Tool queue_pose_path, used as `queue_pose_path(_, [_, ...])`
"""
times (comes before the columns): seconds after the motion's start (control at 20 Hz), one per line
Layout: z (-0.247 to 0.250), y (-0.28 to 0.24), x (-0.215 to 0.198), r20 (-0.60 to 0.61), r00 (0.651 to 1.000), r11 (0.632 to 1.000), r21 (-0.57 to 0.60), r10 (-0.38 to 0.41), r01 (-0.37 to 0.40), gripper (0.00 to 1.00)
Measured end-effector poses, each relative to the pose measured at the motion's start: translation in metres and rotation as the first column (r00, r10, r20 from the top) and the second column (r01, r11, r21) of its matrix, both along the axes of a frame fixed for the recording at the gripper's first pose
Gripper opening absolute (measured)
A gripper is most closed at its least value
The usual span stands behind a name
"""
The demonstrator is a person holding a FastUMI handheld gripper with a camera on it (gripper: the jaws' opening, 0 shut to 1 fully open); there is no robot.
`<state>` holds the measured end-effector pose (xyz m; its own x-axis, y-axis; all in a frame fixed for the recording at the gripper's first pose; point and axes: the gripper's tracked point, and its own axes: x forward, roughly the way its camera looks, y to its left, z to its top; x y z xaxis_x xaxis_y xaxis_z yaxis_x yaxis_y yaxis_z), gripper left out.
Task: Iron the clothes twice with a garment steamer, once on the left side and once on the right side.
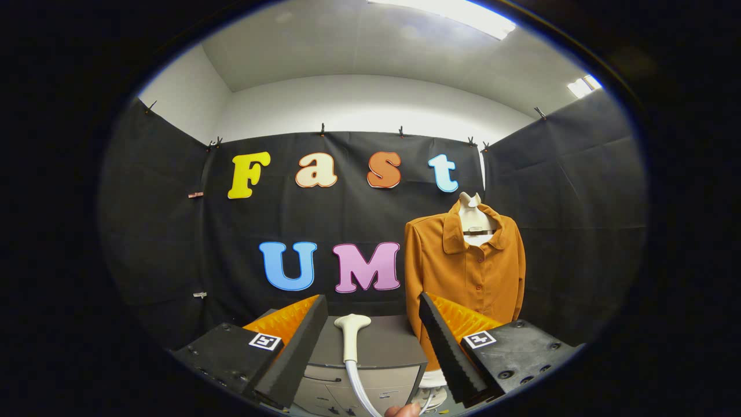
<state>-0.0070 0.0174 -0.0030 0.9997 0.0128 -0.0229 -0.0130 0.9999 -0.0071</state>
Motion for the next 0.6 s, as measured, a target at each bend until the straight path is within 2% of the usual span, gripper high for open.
queue_pose_path(0.4, [-0.004, -0.001, 0.001, -0.009, 1.0, 1.0, 0.012, 0.001, -0.001, 0.98])
queue_pose_path(0.6, [-0.021, -0.005, 0.007, -0.052, 0.999, 1.0, 0.005, -0.017, 0.017, 0.98])
